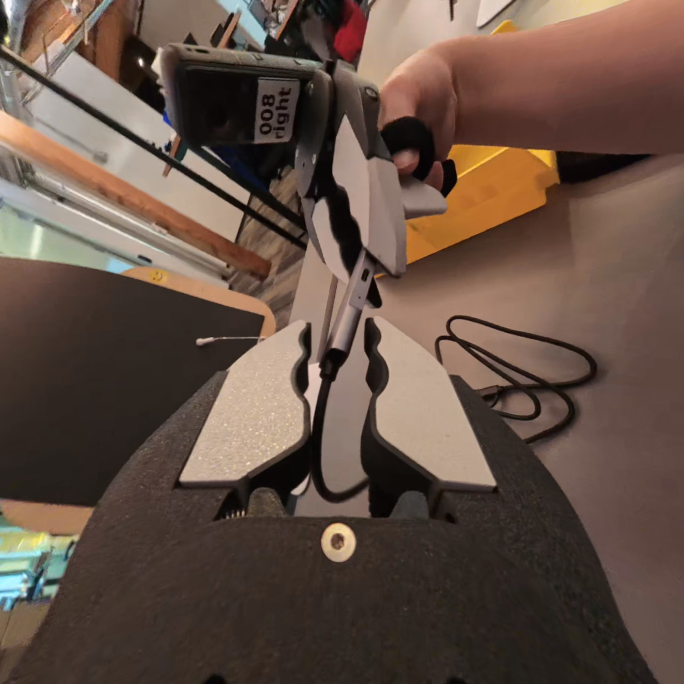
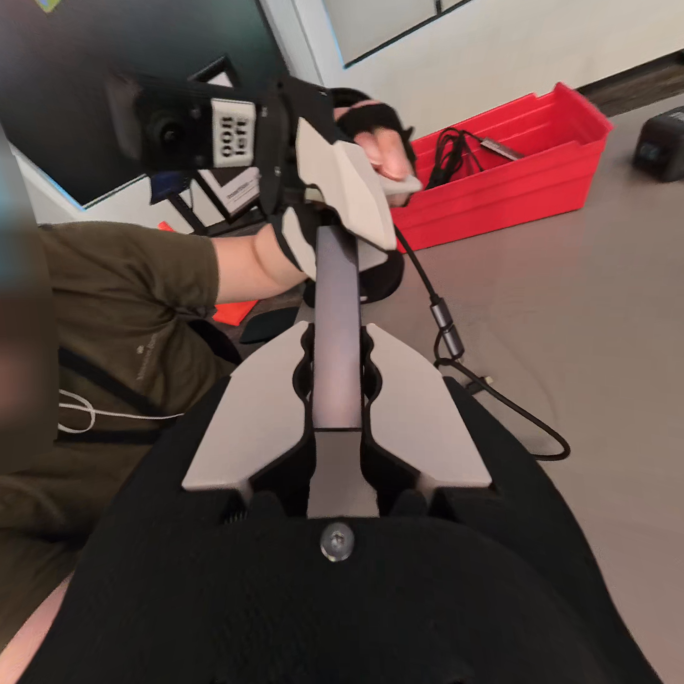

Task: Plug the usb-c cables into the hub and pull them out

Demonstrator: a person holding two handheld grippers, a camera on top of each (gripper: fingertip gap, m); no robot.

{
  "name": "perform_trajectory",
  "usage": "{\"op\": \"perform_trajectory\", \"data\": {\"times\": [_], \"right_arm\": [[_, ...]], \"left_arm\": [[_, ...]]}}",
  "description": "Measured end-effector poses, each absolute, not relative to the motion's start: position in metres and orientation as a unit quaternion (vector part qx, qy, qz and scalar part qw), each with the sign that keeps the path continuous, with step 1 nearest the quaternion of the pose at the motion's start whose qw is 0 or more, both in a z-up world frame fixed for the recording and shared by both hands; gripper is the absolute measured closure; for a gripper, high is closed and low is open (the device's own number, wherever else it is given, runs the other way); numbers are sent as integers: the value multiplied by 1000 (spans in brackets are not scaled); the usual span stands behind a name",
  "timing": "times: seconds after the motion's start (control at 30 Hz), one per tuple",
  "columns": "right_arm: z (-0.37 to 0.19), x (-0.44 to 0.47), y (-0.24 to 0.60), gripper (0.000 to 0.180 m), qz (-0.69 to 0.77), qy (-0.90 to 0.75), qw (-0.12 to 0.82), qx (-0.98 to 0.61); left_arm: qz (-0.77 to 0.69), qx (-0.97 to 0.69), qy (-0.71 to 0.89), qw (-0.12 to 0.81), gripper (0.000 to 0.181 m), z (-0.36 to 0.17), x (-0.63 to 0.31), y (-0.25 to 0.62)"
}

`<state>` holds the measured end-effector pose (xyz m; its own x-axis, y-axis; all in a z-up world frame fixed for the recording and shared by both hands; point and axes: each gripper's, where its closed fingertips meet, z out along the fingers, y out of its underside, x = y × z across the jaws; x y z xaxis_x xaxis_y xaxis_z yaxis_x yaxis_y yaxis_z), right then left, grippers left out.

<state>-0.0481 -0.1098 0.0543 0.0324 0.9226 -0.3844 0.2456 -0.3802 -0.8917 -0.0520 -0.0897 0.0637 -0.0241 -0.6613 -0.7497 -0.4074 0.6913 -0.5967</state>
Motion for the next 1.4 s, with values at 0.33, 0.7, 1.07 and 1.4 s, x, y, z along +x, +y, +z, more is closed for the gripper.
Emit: {"op": "perform_trajectory", "data": {"times": [0.33,0.7,1.07,1.4], "right_arm": [[85,-28,-80,132,404,-451,510,-612],[85,-60,-84,162,54,-583,632,-508],[87,-61,-101,169,47,-621,637,-454],[92,-68,-123,169,118,-641,644,-401]], "left_arm": [[-181,-330,711,594,172,57,-48,-82],[-209,-317,701,604,172,75,-85,-85],[-244,-294,690,615,168,82,-82,-100],[-274,-258,713,591,170,83,-85,-125]]}}
